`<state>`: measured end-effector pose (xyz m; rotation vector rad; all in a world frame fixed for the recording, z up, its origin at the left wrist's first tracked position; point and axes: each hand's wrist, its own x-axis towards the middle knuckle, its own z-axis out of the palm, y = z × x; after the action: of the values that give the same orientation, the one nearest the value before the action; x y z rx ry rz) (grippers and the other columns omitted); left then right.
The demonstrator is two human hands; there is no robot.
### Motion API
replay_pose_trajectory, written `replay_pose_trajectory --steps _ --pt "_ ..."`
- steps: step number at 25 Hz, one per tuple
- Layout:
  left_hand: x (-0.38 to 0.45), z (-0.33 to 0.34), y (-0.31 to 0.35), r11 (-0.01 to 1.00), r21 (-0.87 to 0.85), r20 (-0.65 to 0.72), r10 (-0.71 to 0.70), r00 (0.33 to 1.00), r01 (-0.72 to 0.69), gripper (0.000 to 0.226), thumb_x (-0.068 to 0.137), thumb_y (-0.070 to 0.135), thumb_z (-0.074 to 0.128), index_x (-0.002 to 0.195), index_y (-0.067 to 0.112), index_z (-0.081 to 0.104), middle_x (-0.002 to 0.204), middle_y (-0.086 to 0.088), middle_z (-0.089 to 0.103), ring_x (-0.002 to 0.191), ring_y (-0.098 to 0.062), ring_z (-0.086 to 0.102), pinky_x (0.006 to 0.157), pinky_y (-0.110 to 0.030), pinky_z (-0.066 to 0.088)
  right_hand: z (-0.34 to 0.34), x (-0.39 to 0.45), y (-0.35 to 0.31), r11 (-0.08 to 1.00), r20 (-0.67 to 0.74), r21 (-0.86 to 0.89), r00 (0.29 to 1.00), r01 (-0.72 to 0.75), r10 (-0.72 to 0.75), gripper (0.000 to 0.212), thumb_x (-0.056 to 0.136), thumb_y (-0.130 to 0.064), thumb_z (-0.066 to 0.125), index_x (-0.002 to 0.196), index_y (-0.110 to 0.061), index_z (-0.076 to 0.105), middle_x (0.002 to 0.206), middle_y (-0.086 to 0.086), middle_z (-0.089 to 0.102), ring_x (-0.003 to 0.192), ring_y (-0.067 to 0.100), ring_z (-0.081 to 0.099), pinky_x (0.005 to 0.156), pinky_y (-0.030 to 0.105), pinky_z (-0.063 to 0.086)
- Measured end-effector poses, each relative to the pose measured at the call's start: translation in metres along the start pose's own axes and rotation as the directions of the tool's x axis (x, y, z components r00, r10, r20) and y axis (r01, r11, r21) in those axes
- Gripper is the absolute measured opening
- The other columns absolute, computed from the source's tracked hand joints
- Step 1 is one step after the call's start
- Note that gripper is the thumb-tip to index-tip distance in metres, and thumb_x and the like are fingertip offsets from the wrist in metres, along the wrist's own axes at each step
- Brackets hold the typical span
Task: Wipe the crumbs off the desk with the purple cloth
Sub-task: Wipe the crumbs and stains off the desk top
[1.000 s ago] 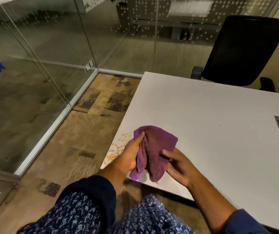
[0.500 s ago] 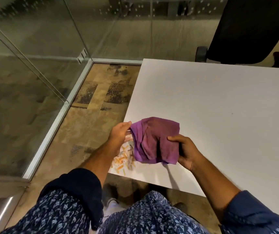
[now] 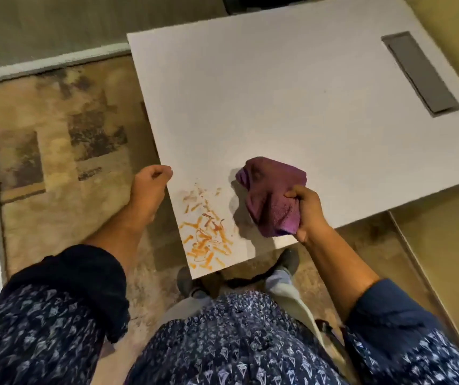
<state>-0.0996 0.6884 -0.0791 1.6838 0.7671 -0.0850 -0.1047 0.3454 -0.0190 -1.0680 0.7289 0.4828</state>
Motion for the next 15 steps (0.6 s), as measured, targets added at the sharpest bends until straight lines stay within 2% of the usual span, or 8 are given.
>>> replay_pose_trajectory --steps 2,5,9,11,12,14,15 --pt "0.011 -0.002 -0.002 0.973 0.194 0.032 0.12 0.992 -0.124 0.007 0.1 0.023 0.073 0.106 0.02 0.074 0.1 -0.001 0.068 0.083 -0.017 0.062 0.076 -0.032 0.049 -0.012 -0.015 0.01 0.998 -0.102 0.035 0.993 0.057 -0.053 0.023 0.073 -0.01 0.059 0.057 -0.025 0.053 0.061 -0.003 0.054 0.055 0.018 0.057 0.058 0.025 0.054" --pt "0.035 0.003 -0.007 0.794 0.484 0.262 0.268 0.927 -0.367 0.021 0.099 0.02 0.075 0.117 0.01 0.075 0.122 -0.008 0.061 0.106 -0.019 0.059 0.092 -0.028 0.045 -0.027 -0.027 0.031 0.982 -0.221 0.086 0.964 0.168 -0.145 0.026 0.073 -0.008 0.058 0.06 -0.026 0.044 0.06 -0.005 0.046 0.051 0.015 0.051 0.054 0.025 0.051" --pt "0.065 0.021 -0.01 0.614 0.561 0.514 0.268 0.815 -0.555 0.041 0.096 0.02 0.078 0.132 0.005 0.068 0.146 -0.019 0.057 0.134 -0.029 0.056 0.109 -0.025 0.039 -0.027 -0.031 0.04 0.945 -0.306 -0.141 0.895 0.295 -0.325 0.026 0.074 -0.007 0.056 0.067 -0.026 0.04 0.063 -0.007 0.041 0.055 0.013 0.042 0.052 0.028 0.038" --pt "0.088 0.034 -0.012 0.487 0.582 0.622 0.249 0.742 -0.651 0.056 0.099 0.027 0.076 0.148 0.005 0.058 0.161 -0.018 0.048 0.152 -0.035 0.041 0.125 -0.036 0.029 -0.026 -0.031 0.041 0.91 -0.305 -0.216 0.861 0.354 -0.407 0.026 0.077 -0.005 0.054 0.067 -0.027 0.046 0.067 -0.007 0.044 0.063 0.015 0.044 0.06 0.035 0.035" --pt "0.1 0.04 -0.014 0.452 0.584 0.647 0.243 0.723 -0.674 0.062 0.101 0.031 0.073 0.155 0.008 0.052 0.168 -0.016 0.041 0.157 -0.034 0.033 0.129 -0.041 0.023 -0.028 -0.031 0.042 0.898 -0.309 -0.227 0.847 0.377 -0.434 0.026 0.079 -0.004 0.054 0.067 -0.028 0.054 0.071 -0.005 0.052 0.07 0.018 0.051 0.065 0.038 0.04" --pt "0.123 0.048 -0.018 0.412 0.592 0.648 0.268 0.713 -0.693 0.065 0.104 0.038 0.066 0.161 0.015 0.045 0.174 -0.01 0.033 0.16 -0.033 0.028 0.131 -0.044 0.021 -0.032 -0.031 0.044 0.894 -0.31 -0.219 0.841 0.39 -0.443 0.034 0.084 -0.005 0.052 0.084 -0.032 0.073 0.09 0.001 0.071 0.089 0.028 0.065 0.078 0.043 0.052" --pt "0.132 0.05 -0.02 0.385 0.595 0.639 0.305 0.706 -0.705 0.063 0.105 0.039 0.064 0.161 0.016 0.045 0.174 -0.008 0.034 0.16 -0.033 0.028 0.131 -0.045 0.022 -0.035 -0.033 0.046 0.9 -0.306 -0.218 0.849 0.378 -0.431 0.04 0.086 -0.007 0.052 0.095 -0.037 0.076 0.1 0.002 0.075 0.096 0.029 0.069 0.081 0.044 0.055"
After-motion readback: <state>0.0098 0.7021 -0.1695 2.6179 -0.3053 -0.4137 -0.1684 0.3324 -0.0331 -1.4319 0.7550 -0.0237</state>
